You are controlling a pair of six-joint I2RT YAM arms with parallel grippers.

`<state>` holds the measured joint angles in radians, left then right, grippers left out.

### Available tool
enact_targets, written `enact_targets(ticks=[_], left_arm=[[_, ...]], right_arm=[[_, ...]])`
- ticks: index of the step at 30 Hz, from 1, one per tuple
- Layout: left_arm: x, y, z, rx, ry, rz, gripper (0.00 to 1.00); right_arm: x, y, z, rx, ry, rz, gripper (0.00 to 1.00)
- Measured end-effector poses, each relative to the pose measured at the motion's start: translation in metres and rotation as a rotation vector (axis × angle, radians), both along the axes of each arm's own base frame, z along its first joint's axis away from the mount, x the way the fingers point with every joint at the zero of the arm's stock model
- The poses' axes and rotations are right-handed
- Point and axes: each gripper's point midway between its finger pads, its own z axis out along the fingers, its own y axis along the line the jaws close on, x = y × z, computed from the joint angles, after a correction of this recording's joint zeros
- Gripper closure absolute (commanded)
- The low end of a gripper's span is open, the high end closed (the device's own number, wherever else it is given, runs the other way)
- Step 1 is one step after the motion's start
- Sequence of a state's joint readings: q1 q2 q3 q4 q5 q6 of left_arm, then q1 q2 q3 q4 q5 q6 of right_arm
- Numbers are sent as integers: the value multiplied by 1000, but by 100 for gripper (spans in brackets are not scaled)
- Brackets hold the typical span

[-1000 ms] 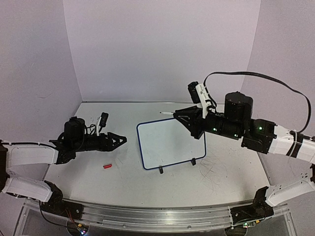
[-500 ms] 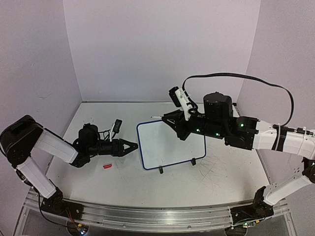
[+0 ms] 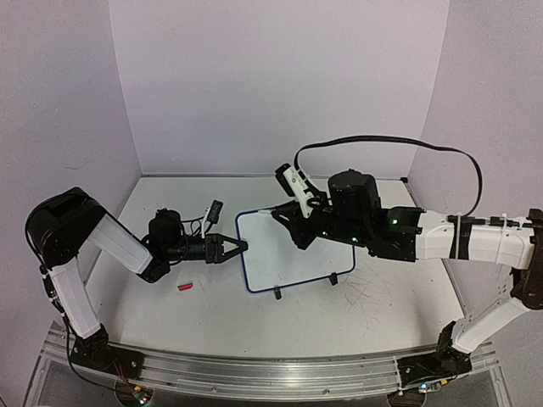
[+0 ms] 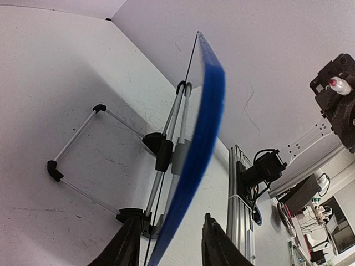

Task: Write a sentence on the whiteboard
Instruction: Hold the whiteboard at the center of the board.

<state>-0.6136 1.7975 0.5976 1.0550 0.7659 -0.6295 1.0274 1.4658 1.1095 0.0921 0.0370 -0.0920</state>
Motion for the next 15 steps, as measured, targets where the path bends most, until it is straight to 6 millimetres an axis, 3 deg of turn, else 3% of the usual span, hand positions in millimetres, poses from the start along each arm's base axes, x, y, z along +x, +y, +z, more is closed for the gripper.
enact_targets(ticks=[7,15], left_arm=[[2,-3,-11,14,9,-8,79],[3,-5,-6,10,-36,-20,92]], right_arm=[[-1,2,-2,6,-29,8,100],[-8,4,-11,-14,-40,18,100]])
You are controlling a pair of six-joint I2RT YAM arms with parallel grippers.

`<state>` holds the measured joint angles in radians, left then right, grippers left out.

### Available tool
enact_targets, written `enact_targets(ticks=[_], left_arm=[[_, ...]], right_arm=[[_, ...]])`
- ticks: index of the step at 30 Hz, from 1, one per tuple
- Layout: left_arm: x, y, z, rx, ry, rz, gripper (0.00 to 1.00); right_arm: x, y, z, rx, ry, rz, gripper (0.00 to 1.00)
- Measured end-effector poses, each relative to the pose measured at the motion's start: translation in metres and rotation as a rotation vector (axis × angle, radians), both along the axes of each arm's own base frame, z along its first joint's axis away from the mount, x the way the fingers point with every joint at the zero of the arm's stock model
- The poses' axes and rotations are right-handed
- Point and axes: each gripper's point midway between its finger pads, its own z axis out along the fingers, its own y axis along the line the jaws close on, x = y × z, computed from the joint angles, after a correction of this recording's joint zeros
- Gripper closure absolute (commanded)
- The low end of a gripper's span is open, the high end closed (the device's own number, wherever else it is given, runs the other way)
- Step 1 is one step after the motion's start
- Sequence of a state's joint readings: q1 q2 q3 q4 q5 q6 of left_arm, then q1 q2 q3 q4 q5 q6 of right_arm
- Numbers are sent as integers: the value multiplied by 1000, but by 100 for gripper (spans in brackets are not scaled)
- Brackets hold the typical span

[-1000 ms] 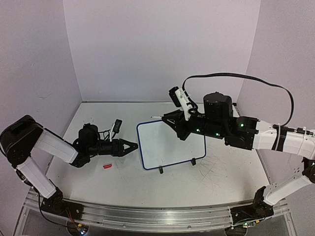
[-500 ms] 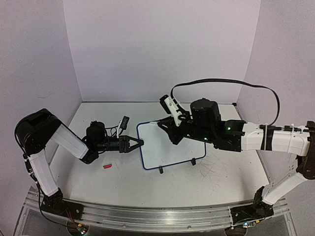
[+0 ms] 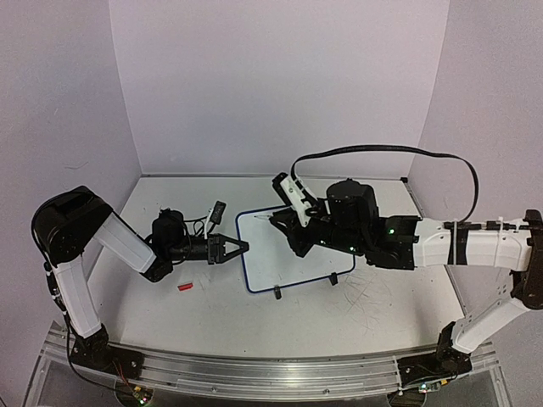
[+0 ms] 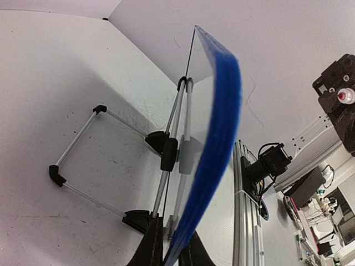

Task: Write a sentence on the whiteboard
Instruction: Hold the whiteboard at the center of the board, then write a sentence on the whiteboard.

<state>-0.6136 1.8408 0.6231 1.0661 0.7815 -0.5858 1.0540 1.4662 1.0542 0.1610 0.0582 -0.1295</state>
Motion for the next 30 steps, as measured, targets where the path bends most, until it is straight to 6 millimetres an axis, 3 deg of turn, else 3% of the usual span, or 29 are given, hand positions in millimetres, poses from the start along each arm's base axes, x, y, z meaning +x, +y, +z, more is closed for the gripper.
enact_targets(ticks=[4,9,25,30], left_arm=[[1,0,2,2,-44,1,97],[1,0,2,7,-90,-2,100],[-2,3,-1,19,-149,-5,100],[-2,3,-1,19,-150,-1,100]], right_arm=[[-2,3,0,3,-6,4,100],[-2,9,-14,-22,8,9,100],[2,22,-51,-103,14,0,100],[8,24,-49,-93,-5,-26,100]])
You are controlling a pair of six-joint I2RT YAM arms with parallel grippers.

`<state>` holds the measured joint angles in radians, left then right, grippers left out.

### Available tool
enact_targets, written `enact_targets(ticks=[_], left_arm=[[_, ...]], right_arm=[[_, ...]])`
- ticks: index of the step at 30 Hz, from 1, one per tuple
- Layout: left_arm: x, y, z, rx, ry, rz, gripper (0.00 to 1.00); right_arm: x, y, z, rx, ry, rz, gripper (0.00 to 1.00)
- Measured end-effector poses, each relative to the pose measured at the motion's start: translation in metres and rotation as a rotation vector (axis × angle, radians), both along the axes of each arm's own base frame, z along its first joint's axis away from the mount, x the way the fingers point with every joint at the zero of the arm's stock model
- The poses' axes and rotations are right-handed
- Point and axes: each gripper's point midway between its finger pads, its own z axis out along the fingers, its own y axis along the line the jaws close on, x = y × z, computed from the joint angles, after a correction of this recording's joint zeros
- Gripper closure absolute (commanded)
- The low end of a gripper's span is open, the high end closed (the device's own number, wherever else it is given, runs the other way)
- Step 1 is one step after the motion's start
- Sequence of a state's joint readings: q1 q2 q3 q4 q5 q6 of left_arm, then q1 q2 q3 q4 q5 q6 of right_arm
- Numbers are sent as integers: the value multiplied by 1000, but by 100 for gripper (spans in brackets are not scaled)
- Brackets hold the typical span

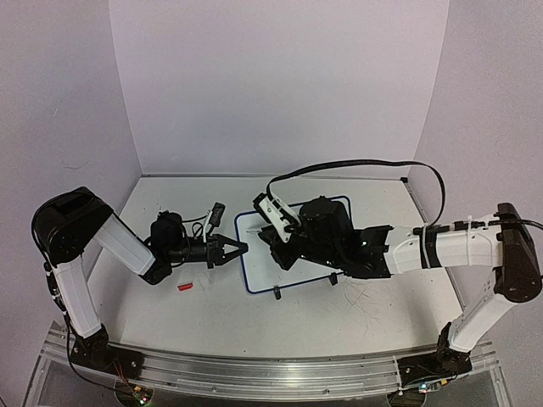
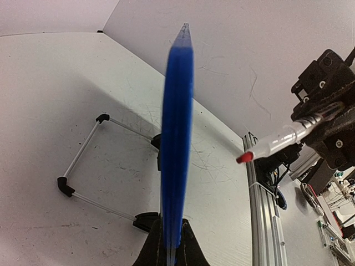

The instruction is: Write a sentence on the whiteboard

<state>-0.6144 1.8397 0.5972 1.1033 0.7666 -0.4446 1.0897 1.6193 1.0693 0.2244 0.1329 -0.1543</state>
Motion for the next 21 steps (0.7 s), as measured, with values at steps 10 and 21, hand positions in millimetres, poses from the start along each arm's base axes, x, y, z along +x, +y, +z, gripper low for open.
enact_targets(ticks=[10,21], left_arm=[[0,1,0,-1,-1,3,100],[0,1,0,0,0,3,100]], right_arm=[[11,1,1,11,-29,-53,100],[14,5,8,35,-45,-55,100]])
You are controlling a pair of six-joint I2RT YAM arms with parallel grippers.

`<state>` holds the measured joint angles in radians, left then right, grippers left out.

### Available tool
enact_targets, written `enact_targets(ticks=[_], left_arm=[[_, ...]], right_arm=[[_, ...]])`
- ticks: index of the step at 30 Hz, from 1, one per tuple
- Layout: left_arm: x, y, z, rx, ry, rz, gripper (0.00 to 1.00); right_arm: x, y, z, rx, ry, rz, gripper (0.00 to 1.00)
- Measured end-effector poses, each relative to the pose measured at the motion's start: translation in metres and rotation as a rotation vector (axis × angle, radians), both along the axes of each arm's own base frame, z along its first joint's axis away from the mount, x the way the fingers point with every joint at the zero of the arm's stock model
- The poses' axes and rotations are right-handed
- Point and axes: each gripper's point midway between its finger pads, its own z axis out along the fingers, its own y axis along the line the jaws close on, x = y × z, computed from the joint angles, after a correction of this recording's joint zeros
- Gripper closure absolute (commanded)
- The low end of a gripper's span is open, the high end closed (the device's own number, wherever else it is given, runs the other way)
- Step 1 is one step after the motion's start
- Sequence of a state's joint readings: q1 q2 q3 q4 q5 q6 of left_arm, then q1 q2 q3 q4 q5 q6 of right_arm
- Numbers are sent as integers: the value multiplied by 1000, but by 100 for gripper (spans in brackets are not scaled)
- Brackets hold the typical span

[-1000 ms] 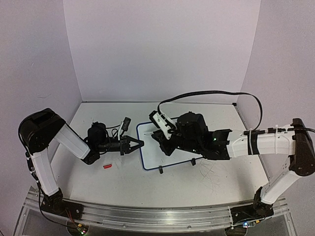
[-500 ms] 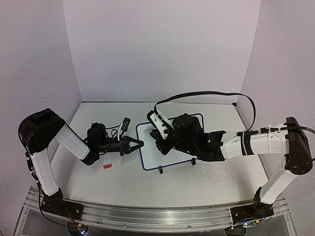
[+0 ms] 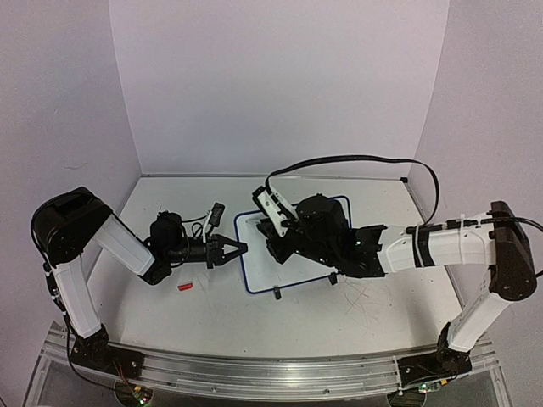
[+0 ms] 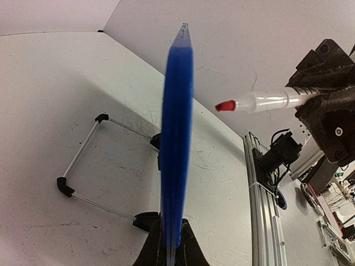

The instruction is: Write a sentence on the whiteboard

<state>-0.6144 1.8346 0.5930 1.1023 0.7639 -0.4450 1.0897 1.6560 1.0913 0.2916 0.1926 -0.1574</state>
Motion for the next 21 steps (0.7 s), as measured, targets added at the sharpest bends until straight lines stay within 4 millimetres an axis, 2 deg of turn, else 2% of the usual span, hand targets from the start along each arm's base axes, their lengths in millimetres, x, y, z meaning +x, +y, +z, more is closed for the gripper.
enact_targets(ticks=[21], left_arm=[[0,0,0,3,4,1,100]], right_arm=[[7,0,-9,-23,-2,-35,100]])
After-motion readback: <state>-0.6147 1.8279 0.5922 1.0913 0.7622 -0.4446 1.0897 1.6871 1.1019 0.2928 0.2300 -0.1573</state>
